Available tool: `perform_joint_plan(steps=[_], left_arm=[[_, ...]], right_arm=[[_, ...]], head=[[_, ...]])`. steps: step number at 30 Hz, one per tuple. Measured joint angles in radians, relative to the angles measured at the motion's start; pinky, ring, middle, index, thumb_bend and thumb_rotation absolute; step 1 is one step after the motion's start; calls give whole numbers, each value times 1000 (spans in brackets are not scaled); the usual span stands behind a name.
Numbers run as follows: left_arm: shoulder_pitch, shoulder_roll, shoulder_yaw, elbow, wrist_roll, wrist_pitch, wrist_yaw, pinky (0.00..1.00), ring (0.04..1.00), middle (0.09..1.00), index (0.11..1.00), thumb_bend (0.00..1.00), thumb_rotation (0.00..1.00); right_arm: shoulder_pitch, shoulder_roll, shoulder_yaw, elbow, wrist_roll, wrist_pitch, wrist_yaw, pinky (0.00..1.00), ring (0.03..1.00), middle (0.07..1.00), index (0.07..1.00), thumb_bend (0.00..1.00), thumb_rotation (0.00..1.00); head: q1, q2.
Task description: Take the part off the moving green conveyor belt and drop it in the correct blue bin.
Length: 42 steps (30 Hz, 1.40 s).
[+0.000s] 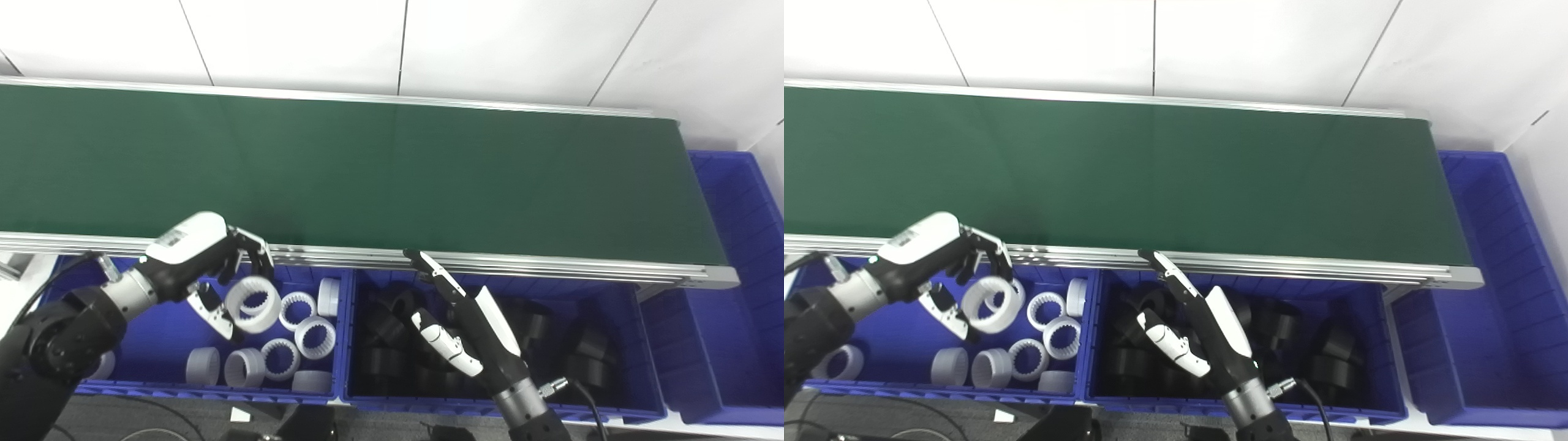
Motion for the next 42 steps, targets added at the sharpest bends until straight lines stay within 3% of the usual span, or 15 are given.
perform_joint_plan(steps=[2,3,4,6,17,24,28,30,33,39,42], left_arm=[[18,1,0,-5,-1,8,-13,399,501,486,506,522,0],[23,1,0,-5,-1,11,-16,460,561,545,638,577,0],[27,1,0,-4,-1,13,-17,510,610,655,704,663,0],[31,1,0,-3,-1,13,-17,601,693,780,778,730,3],[32,1,1,5,-1,1,-17,761,831,870,853,721,129],[32,0,5,17,-9,3,-17,769,833,866,850,679,329],[29,-19,4,38,-211,2,-38,817,858,869,854,612,435],[24,-35,-6,55,-307,-1,-58,879,908,919,893,624,611],[24,-52,-28,62,-405,-14,-81,903,949,980,954,595,715],[48,-168,-61,12,-505,-13,-77,943,997,1000,994,581,830],[55,-228,-79,-25,-509,-6,-76,949,995,1000,995,543,896]], right_arm=[[0,0,0,0,2,1,0,865,919,941,926,393,930],[0,0,0,0,3,1,0,864,918,942,927,397,933],[0,0,0,0,3,1,0,865,919,942,928,397,935],[0,0,0,0,3,2,0,865,919,943,929,398,941],[1,0,1,0,3,8,0,864,917,941,926,399,938],[6,0,2,0,3,8,0,864,917,940,926,394,933],[7,0,2,0,2,9,0,863,918,941,928,399,945],[7,0,2,0,-1,9,0,861,916,941,928,409,952],[10,0,3,0,-3,9,0,864,919,946,931,406,947],[13,-2,6,0,-3,10,0,863,920,948,934,419,964],[13,-2,7,3,-6,9,0,863,922,953,939,422,966]], head=[[2,0],[2,0],[3,-2],[3,-2],[-2,-3],[-3,-3],[-5,-5],[-14,-8],[-31,-15],[-52,-37],[-71,-83]])
